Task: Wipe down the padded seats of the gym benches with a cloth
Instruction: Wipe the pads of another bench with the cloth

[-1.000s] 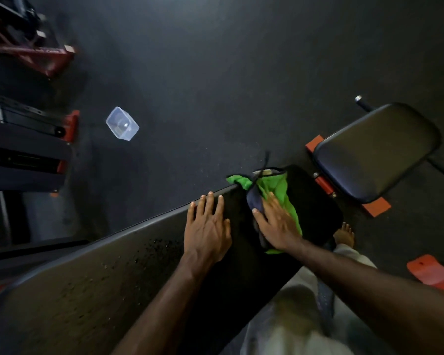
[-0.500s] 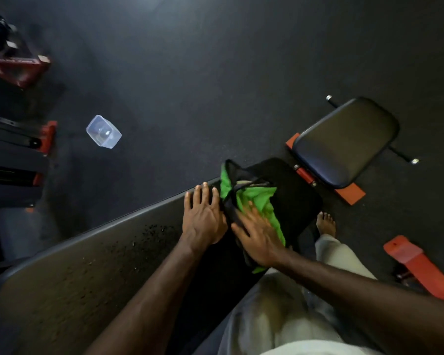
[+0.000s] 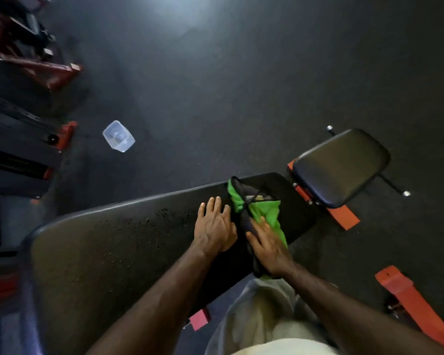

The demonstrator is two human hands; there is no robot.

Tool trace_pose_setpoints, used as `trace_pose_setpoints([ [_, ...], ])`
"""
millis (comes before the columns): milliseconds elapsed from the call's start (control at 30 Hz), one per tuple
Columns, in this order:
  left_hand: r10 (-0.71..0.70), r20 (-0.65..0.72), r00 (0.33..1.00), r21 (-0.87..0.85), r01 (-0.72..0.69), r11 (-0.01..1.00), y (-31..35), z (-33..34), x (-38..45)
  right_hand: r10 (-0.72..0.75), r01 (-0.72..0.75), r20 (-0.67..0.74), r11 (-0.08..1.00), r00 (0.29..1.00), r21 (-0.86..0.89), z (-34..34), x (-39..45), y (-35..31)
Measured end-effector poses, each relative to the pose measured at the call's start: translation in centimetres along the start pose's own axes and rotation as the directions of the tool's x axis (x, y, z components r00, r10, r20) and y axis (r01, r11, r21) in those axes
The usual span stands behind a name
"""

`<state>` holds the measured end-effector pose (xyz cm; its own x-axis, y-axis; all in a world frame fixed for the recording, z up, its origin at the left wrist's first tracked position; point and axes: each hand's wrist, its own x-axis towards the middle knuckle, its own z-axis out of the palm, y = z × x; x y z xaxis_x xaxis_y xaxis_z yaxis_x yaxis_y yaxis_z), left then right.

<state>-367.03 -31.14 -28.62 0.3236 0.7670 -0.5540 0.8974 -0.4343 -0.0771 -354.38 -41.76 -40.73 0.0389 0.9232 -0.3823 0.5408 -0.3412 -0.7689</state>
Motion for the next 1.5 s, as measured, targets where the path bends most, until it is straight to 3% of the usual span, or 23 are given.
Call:
trace_pose_setpoints([
  [100,-0.035,-0.026,0.999,0.001,0.035,0.999,-0.5,-0.2,-1.1,0.167,-0.165,-0.109,0.986,0.98,0.021,0.6,1.3,-1.8],
  [200,-0.071,-0.032,0.997,0.017,0.071,0.997,-1.5,-0.2,-3.1,-0.013,0.02,-0.103,0.997,0.995,0.069,2.3,0.2,-5.5],
  [300,-0.092,-0.065,0.994,0.037,0.095,0.995,-2.2,-0.3,-5.5,-0.235,0.238,-0.085,0.971,0.968,0.03,2.0,-1.6,-5.0],
  [367,-0.118,-0.096,0.988,0.033,0.121,0.992,-2.7,-0.6,-6.8,-0.171,0.17,-0.063,0.985,0.983,-0.016,1.1,-1.3,-4.1],
  [467,-0.156,-0.123,0.98,0.021,0.159,0.987,-3.4,-0.7,-8.8,0.049,-0.046,-0.076,0.998,0.996,0.036,1.2,-0.1,-6.9],
  [500,-0.163,-0.136,0.977,0.015,0.167,0.986,-3.6,-0.7,-9.3,0.03,-0.026,-0.073,0.998,0.997,0.053,1.6,-0.2,-8.3],
  [600,-0.186,-0.172,0.967,-0.001,0.189,0.982,-3.4,-0.6,-10.4,-0.335,0.337,-0.058,0.941,0.94,0.023,2.6,-2.6,-8.3],
  [633,-0.187,-0.177,0.966,-0.005,0.189,0.982,-3.3,-0.6,-10.7,-0.392,0.392,-0.048,0.92,0.919,-0.001,2.1,-2.8,-7.1],
  [667,-0.193,-0.179,0.965,-0.006,0.195,0.981,-3.3,-0.7,-11.2,-0.372,0.371,-0.04,0.928,0.927,-0.03,1.7,-2.8,-6.1],
  [767,-0.217,-0.193,0.957,-0.012,0.219,0.976,-3.8,-1.3,-12.6,-0.031,0.032,-0.09,0.999,0.995,0.01,1.2,-1.8,-5.7],
  [800,-0.228,-0.187,0.955,-0.018,0.229,0.973,-4.1,-1.6,-13.1,-0.001,0.0,-0.092,1.0,0.996,-0.011,1.5,-1.6,-7.3],
  [900,-0.237,-0.19,0.953,-0.013,0.239,0.971,-4.7,-2.0,-14.1,-0.27,0.261,-0.186,0.963,0.945,-0.072,4.0,-2.9,-10.5],
  [1000,-0.248,-0.202,0.948,-0.035,0.246,0.969,-4.9,-2.4,-14.5,-0.493,0.49,-0.117,0.87,0.862,-0.058,2.6,-3.4,-9.3],
  [1067,-0.253,-0.2,0.947,-0.02,0.254,0.967,-5.3,-2.9,-14.9,-0.378,0.373,-0.156,0.926,0.912,-0.067,2.2,-2.7,-7.9],
  [1133,-0.25,-0.188,0.95,-0.017,0.251,0.968,-5.9,-3.2,-15.3,-0.109,0.118,-0.23,0.993,0.967,0.027,2.9,-1.9,-9.5],
  [1200,-0.238,-0.184,0.954,-0.016,0.239,0.971,-6.2,-3.1,-15.5,0.029,-0.002,-0.268,0.995,0.963,0.1,4.5,-2.3,-13.1],
  [1233,-0.232,-0.194,0.953,-0.011,0.234,0.972,-6.1,-3.0,-15.5,-0.022,0.052,-0.295,0.994,0.955,0.094,5.0,-3.0,-14.4],
  [1267,-0.227,-0.205,0.952,-0.009,0.23,0.973,-6.0,-2.8,-15.5,-0.163,0.185,-0.295,0.982,0.941,0.049,5.2,-3.6,-14.8],
  [1333,-0.216,-0.222,0.951,-0.018,0.217,0.976,-5.9,-2.6,-15.3,-0.447,0.457,-0.211,0.89,0.869,-0.003,4.0,-3.6,-13.6],
  [1367,-0.217,-0.226,0.95,-0.025,0.217,0.976,-5.8,-2.4,-15.3,-0.51,0.517,-0.166,0.856,0.844,-0.006,3.3,-3.2,-12.3],
  [1433,-0.224,-0.244,0.944,-0.052,0.218,0.975,-5.9,-2.5,-15.4,-0.444,0.449,-0.115,0.893,0.888,0.016,2.4,-1.8,-10.6],
  [1500,-0.213,-0.236,0.948,-0.061,0.205,0.977,-6.2,-2.6,-15.2,-0.2,0.211,-0.125,0.974,0.972,0.08,2.7,-0.9,-11.7],
])
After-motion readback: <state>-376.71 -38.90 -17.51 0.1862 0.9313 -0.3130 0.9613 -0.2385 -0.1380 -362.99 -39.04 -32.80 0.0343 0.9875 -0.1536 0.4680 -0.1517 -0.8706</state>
